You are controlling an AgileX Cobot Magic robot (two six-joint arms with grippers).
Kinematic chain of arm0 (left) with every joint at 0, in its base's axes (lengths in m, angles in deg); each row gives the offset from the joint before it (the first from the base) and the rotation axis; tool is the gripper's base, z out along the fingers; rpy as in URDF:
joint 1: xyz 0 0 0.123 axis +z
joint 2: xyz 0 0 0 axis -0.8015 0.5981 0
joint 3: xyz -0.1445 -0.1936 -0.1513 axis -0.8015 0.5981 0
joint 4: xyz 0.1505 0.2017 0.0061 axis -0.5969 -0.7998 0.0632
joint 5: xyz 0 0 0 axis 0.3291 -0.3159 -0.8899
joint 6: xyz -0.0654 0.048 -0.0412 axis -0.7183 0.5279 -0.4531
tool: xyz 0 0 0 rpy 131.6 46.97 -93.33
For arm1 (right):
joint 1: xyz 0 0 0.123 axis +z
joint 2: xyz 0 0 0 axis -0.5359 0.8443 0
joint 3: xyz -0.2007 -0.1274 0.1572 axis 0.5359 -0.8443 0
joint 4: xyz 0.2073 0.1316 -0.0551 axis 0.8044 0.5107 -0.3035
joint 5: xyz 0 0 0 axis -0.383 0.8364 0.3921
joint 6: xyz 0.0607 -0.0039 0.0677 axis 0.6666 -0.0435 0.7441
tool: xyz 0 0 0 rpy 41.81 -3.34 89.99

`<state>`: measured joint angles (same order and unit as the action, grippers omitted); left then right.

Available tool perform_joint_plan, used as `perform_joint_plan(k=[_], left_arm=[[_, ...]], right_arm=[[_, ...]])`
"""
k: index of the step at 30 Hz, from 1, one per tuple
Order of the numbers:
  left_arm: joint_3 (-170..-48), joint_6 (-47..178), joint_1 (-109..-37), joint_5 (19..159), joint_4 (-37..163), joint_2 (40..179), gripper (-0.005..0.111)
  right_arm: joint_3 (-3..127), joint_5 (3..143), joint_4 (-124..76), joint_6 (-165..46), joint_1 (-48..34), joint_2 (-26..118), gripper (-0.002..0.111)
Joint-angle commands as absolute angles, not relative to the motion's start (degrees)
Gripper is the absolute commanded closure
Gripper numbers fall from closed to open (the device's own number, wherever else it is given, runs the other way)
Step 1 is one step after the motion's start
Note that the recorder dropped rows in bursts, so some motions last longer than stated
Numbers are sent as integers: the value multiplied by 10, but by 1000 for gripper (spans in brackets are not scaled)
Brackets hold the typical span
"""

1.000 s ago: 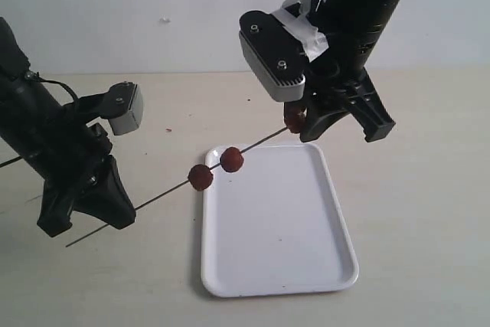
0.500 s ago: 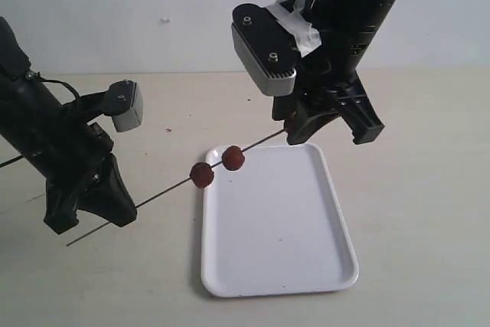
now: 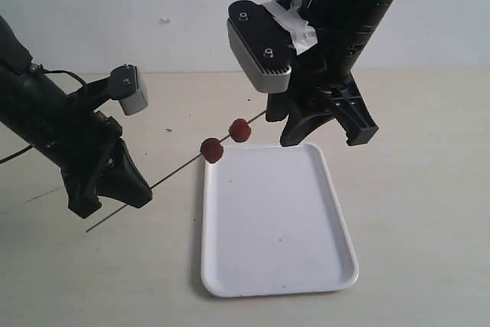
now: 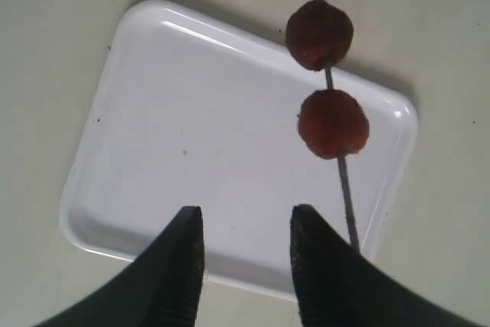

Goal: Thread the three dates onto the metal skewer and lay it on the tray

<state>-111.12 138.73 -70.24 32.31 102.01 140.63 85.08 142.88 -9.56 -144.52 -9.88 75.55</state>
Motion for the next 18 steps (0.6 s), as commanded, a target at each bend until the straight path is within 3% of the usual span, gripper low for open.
perform_joint_plan(k=[1, 11, 18], left_arm=[[-1113, 1390, -705, 326, 1030, 1405, 107], [-1113, 1396, -705, 329, 1030, 1405, 107], [-1113, 1414, -705, 331, 1064, 1405, 107]], right_arm=[[849, 1428, -75, -1449, -98, 747, 71], [849, 1311, -14, -1437, -98, 675, 71], [849, 1295, -112, -1225, -98, 634, 71]])
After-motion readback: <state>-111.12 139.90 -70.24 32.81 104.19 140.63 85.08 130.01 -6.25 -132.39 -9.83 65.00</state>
